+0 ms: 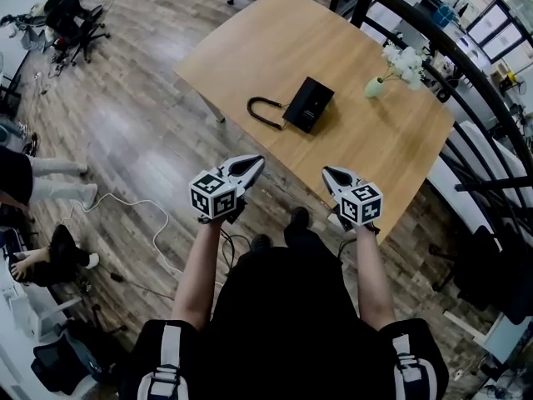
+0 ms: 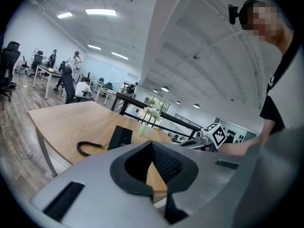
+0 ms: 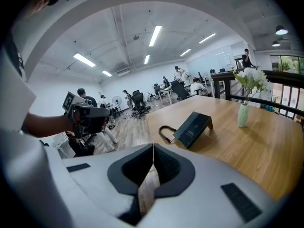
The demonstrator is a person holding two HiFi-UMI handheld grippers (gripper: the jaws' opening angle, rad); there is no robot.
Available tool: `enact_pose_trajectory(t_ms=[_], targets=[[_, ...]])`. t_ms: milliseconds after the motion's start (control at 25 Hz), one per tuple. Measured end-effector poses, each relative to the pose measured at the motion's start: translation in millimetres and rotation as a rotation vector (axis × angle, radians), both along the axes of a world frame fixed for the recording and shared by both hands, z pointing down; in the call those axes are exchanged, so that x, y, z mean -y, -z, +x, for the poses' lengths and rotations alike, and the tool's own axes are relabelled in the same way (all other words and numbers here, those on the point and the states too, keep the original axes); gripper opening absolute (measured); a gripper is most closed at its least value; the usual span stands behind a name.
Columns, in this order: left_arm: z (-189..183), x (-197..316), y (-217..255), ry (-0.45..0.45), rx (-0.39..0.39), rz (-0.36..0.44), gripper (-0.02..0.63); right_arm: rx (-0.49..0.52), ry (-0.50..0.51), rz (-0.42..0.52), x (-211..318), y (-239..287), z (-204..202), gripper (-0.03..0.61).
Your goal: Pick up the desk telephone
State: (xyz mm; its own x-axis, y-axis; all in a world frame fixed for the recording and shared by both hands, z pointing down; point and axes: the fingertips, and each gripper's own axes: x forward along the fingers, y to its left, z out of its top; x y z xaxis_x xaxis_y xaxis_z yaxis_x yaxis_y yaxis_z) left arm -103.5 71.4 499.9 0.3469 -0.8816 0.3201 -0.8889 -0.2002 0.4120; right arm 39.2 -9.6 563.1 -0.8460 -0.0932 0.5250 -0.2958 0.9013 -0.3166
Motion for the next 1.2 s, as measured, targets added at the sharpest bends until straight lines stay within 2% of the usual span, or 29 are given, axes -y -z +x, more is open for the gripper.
enact_pose_trajectory(t_ms=[520,880,1200], targets=[[-6,19,7,0.147,0.034,-0.018,0.021,0.006,0.143,-0.014,43,-5,-14,0.025],[12,37,3,0.161,0.045,-0.035,0.021,0.016,0.188,-0.011,65,-4,-14,0.024],[17,59,-1,0.119,0.031,-0.041,0.021,0.002,0.154,-0.012,78,-10,-5,0.024]])
